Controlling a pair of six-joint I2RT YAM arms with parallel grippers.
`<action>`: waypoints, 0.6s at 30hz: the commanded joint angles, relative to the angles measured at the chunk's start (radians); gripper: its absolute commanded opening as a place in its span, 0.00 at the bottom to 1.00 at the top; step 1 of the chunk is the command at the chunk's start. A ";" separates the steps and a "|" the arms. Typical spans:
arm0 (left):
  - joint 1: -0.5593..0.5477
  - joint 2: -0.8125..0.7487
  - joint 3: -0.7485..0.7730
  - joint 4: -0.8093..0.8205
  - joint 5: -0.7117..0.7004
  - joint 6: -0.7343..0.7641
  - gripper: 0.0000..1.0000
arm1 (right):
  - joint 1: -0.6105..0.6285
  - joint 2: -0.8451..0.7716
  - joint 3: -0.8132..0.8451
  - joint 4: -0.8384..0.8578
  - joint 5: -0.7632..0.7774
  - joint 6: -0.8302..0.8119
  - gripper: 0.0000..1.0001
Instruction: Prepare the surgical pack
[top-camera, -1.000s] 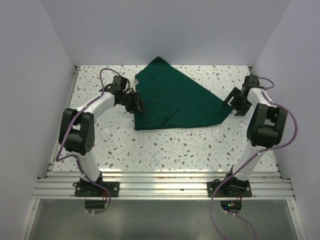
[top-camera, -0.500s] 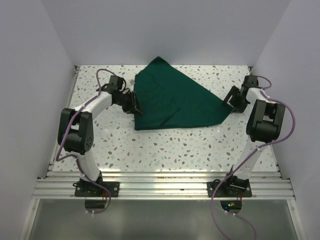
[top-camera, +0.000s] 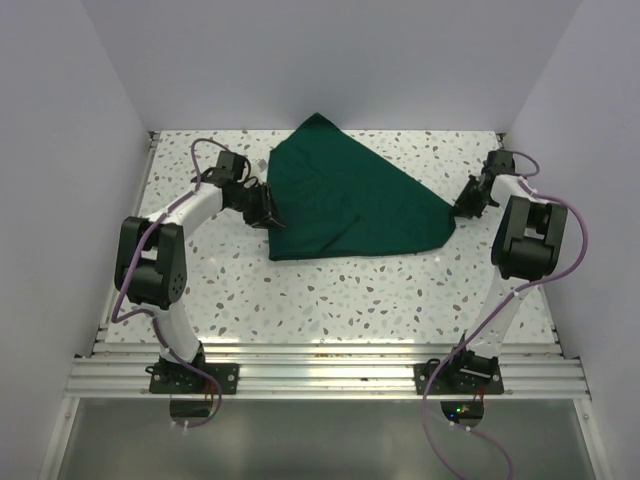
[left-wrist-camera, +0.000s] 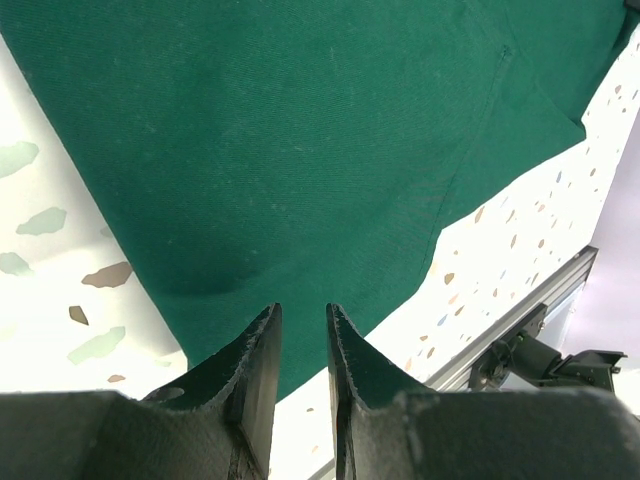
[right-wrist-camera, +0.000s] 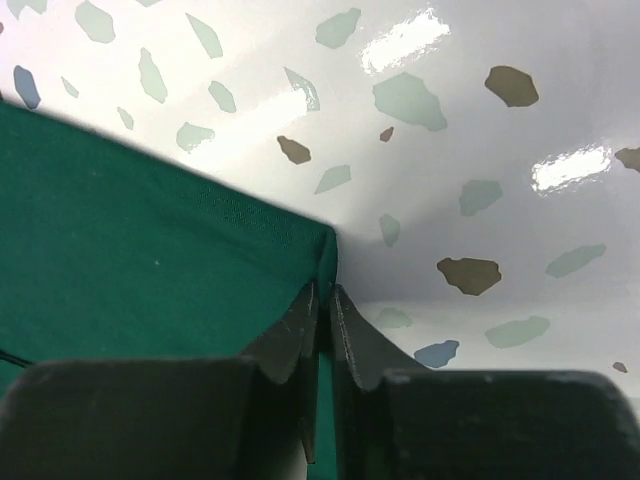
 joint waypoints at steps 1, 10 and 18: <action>0.010 -0.053 -0.001 -0.002 0.014 -0.003 0.28 | 0.012 -0.014 -0.014 -0.037 -0.029 0.004 0.06; 0.082 -0.071 -0.008 -0.042 -0.059 -0.012 0.29 | 0.187 -0.241 -0.014 -0.089 -0.008 0.074 0.00; 0.166 -0.068 -0.119 -0.015 -0.095 -0.021 0.29 | 0.526 -0.181 0.308 -0.147 -0.073 0.139 0.00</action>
